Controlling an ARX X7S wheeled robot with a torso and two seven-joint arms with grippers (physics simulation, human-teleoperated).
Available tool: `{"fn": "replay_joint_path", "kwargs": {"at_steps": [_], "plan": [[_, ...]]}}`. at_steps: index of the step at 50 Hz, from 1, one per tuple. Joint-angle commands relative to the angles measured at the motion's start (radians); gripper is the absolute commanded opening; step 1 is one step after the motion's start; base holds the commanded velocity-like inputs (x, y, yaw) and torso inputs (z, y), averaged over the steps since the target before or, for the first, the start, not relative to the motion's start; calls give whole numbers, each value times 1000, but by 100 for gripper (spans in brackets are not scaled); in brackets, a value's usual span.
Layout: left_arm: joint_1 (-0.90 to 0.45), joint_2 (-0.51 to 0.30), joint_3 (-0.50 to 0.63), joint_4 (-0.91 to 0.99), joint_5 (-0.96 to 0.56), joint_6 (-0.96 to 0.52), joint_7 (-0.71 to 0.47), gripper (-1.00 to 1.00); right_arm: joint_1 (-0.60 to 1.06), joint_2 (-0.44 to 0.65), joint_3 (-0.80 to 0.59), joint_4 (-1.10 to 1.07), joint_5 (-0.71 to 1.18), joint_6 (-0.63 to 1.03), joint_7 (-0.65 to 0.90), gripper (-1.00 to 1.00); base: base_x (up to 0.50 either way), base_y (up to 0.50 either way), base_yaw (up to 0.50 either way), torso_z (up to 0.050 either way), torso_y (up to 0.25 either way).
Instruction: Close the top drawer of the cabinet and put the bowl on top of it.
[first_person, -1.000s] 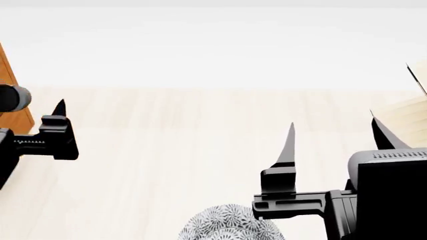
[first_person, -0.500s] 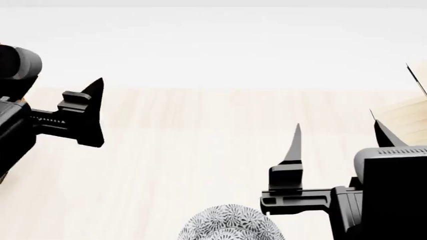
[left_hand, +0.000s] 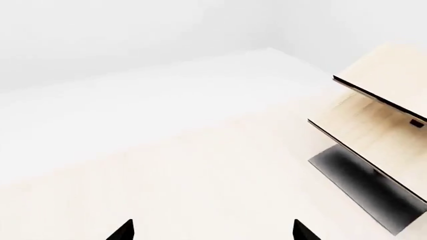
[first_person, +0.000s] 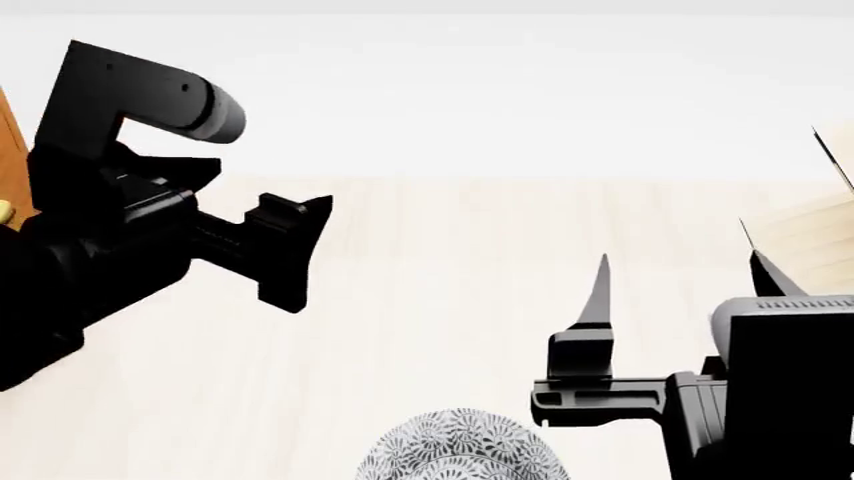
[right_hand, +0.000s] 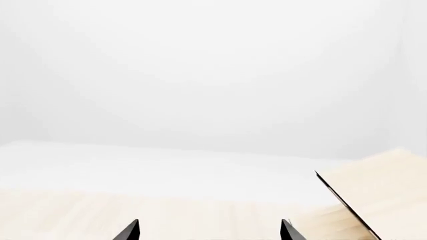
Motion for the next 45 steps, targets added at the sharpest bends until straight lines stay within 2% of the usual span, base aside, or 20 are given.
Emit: {"fn": "replay_joint_path", "kwargs": {"at_steps": [1,22,32,45], "plan": [[-47,31,117,-110,62,22,96,100,-20,-2,-12,24,-26,-26,-17,100,0,0,0,0,0],[-55,57,236,-210,105,50,192,100,-52,20,6,-6,-10,-22,-3,100,0,0,0,0,0],[-54,59,340,-257,172,78,244,100,-57,20,4,7,-18,-35,-11,100,0,0,0,0,0],[-1,52,366,-285,159,96,293,100,-56,9,-16,22,-34,-46,-17,100,0,0,0,0,0]]}}
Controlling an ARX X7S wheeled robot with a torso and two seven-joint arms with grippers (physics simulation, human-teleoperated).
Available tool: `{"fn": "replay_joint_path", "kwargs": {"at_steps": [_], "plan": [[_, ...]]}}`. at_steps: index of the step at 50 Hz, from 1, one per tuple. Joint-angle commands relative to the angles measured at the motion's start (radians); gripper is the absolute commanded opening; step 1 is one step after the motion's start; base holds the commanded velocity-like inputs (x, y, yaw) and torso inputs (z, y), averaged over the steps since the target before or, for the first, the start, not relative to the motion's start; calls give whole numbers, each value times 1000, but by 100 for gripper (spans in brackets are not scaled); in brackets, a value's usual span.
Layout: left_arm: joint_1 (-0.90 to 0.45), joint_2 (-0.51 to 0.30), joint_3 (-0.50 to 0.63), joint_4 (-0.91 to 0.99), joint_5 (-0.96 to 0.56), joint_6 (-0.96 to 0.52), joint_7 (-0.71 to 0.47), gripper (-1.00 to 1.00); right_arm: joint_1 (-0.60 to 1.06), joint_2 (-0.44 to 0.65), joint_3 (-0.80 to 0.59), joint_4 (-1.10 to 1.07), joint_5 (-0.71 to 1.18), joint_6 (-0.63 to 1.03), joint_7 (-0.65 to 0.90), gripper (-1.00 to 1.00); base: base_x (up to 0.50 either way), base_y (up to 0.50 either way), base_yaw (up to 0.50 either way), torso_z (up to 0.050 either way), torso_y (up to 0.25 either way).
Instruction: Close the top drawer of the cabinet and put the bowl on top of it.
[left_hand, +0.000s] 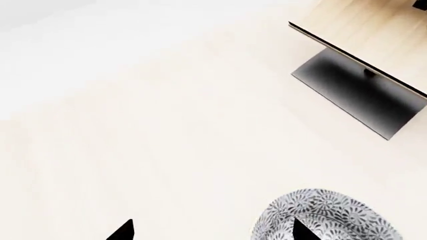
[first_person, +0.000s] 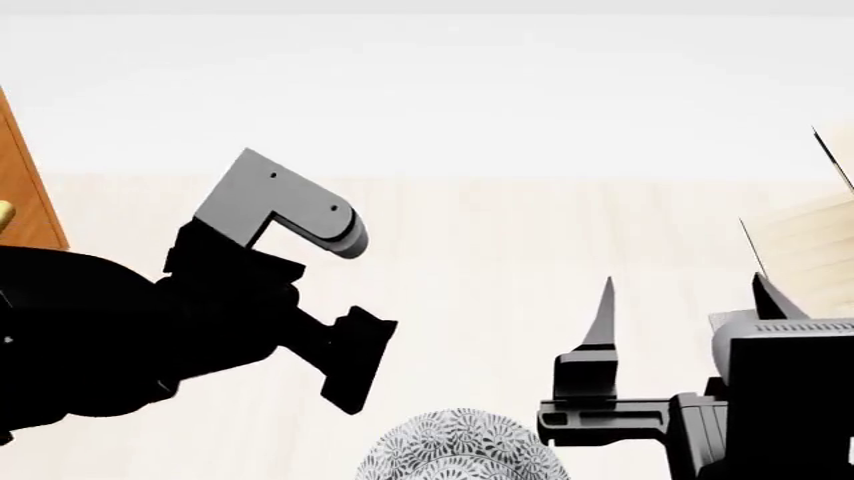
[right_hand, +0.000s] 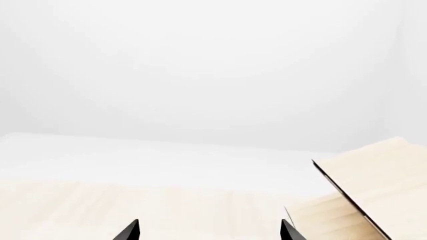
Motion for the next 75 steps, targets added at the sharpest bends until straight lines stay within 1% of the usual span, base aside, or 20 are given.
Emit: {"fn": "replay_joint_path", "kwargs": {"at_steps": [1,6,7,9,18,30,34,40,56,66,75], "plan": [[40,-4,49,-33,-2,20,74,100,-6,-5,-12,13,-15,-14,-8,100,0,0,0,0,0],[51,-3,62,-41,-5,29,100,100,-8,-4,-12,15,-15,-16,-8,100,0,0,0,0,0],[57,-7,61,-31,-25,27,130,100,-9,-4,-14,18,-19,-18,-9,100,0,0,0,0,0],[61,-7,65,-29,-23,29,128,100,-5,-5,-17,23,-20,-17,-9,100,0,0,0,0,0],[79,-6,104,-52,-9,63,191,100,-15,-10,-24,37,-33,-32,-17,100,0,0,0,0,0],[89,3,151,-52,8,79,226,100,-30,-8,-24,44,-42,-48,-22,100,0,0,0,0,0],[101,9,186,-62,33,98,244,100,-38,-8,-21,50,-46,-58,-26,100,0,0,0,0,0],[114,11,215,-66,52,109,251,100,-38,-6,-20,55,-45,-60,-27,100,0,0,0,0,0],[132,18,249,-73,67,124,257,100,-34,5,-7,28,-21,-46,-14,100,0,0,0,0,0],[134,41,262,-142,87,150,268,100,-45,7,-12,32,-36,-57,-16,100,0,0,0,0,0],[125,50,250,-203,92,168,270,100,-51,6,-15,38,-42,-65,-18,100,0,0,0,0,0]]}}
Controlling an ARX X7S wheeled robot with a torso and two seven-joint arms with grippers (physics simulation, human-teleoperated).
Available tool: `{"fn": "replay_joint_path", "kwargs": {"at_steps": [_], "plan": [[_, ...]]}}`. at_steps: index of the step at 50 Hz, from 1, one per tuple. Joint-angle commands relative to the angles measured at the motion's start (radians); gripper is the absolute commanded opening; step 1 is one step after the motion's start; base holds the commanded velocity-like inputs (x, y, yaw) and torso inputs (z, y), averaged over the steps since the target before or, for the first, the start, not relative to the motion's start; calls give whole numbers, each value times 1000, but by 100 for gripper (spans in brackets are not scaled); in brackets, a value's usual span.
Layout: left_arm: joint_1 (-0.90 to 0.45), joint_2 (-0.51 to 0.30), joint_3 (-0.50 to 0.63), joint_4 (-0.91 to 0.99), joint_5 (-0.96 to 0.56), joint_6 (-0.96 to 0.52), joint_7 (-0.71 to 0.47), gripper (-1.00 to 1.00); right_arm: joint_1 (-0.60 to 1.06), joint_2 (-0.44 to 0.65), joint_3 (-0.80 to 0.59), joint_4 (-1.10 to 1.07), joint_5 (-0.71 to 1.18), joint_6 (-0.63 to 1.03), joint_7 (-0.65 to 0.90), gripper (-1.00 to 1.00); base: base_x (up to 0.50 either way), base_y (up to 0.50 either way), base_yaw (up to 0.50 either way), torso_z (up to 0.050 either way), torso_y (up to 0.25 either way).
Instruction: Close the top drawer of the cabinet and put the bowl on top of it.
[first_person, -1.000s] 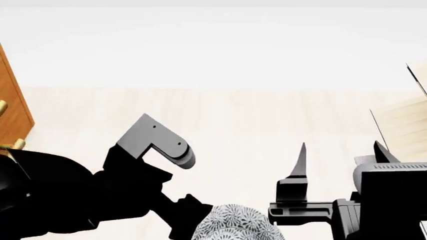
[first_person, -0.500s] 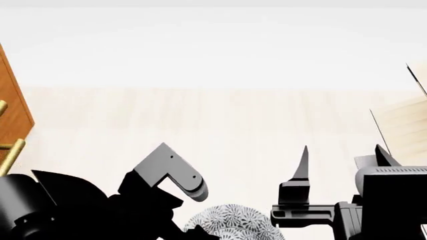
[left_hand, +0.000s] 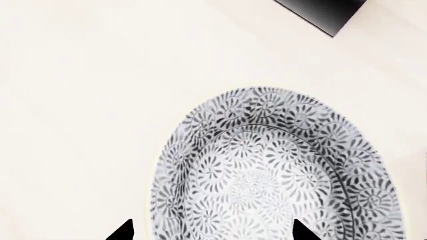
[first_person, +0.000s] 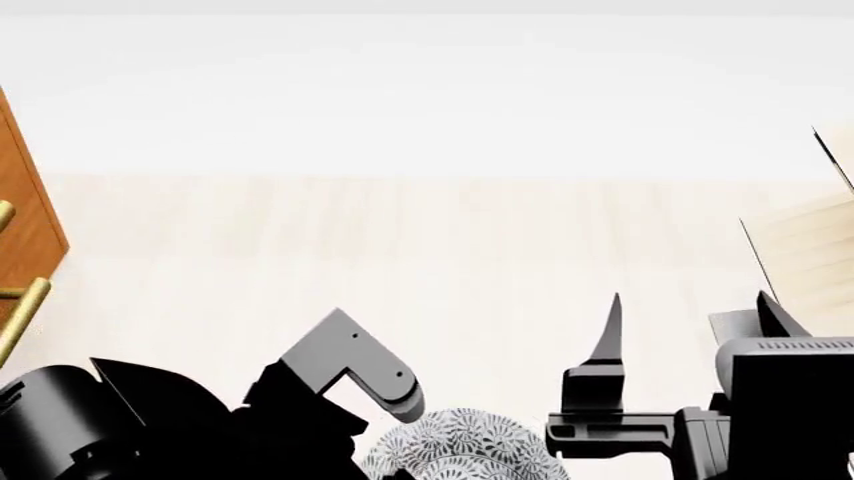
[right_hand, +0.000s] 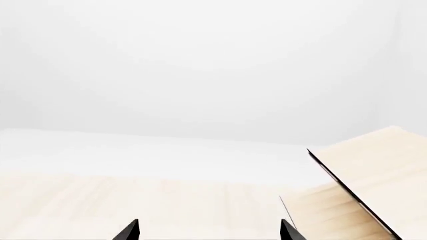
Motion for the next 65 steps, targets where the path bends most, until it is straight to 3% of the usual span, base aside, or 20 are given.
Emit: {"fn": "replay_joint_path", "kwargs": {"at_steps": [1,53,54,65], "plan": [[-4,12,3,-63,15,23,5,100,-5,2,0,0,-3,-5,1,100,0,0,0,0,0],[-14,80,79,-306,116,164,77,100,-21,8,-1,15,-9,-29,-4,100,0,0,0,0,0],[-15,85,79,-319,120,170,77,-100,-22,8,0,14,-7,-28,-4,100,0,0,0,0,0],[-6,73,73,-281,113,173,57,-100,-28,7,-1,15,-10,-36,-5,100,0,0,0,0,0]]}}
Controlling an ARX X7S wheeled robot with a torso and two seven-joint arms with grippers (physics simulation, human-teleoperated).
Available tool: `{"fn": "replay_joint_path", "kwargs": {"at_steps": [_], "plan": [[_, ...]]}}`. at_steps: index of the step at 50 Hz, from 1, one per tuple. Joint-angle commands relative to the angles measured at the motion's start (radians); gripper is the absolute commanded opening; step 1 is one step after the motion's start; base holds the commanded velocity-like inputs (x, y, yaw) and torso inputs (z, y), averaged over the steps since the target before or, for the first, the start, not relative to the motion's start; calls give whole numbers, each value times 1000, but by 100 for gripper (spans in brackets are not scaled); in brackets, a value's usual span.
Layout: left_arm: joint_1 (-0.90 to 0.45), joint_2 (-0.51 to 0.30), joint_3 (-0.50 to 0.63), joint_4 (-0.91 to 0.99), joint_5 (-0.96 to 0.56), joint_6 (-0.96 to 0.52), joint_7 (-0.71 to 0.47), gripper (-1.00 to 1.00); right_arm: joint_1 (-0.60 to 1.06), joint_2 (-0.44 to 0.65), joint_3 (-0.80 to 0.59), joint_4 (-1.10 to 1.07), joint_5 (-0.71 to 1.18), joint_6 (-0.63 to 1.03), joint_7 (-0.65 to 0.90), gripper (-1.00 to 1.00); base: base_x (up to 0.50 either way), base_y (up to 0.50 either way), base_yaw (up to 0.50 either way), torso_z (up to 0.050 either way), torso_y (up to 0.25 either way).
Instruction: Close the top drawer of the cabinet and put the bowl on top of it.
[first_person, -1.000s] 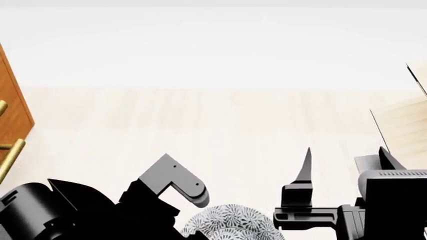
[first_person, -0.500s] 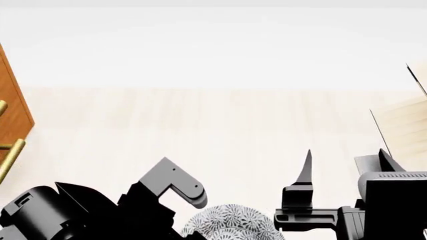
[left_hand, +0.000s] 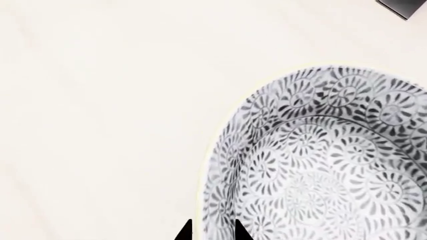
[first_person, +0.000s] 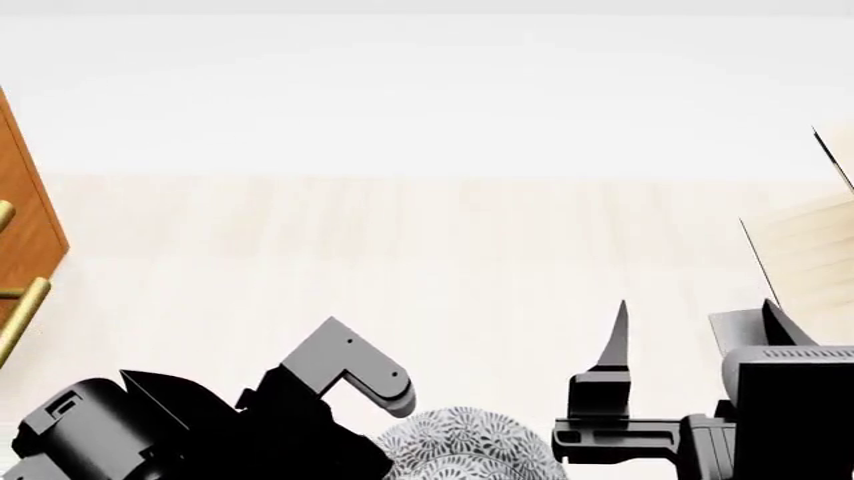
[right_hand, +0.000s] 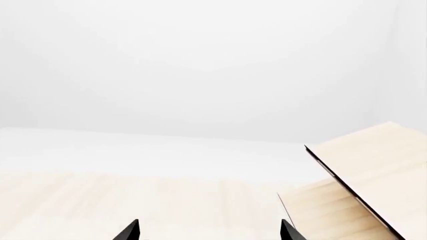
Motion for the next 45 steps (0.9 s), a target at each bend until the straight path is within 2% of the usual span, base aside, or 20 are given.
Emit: {"fn": "replay_joint_path", "kwargs": {"at_steps": [1,20,45], "plan": [[7,-8,0,26,0,3,-18,-100,-4,0,0,1,-1,-5,0,100,0,0,0,0,0],[11,-13,2,31,-4,11,-17,-100,-14,1,1,3,-3,-15,-1,100,0,0,0,0,0],[-17,-87,-64,255,-95,-103,-123,-100,3,7,-3,-9,10,1,11,100,0,0,0,0,0]]}}
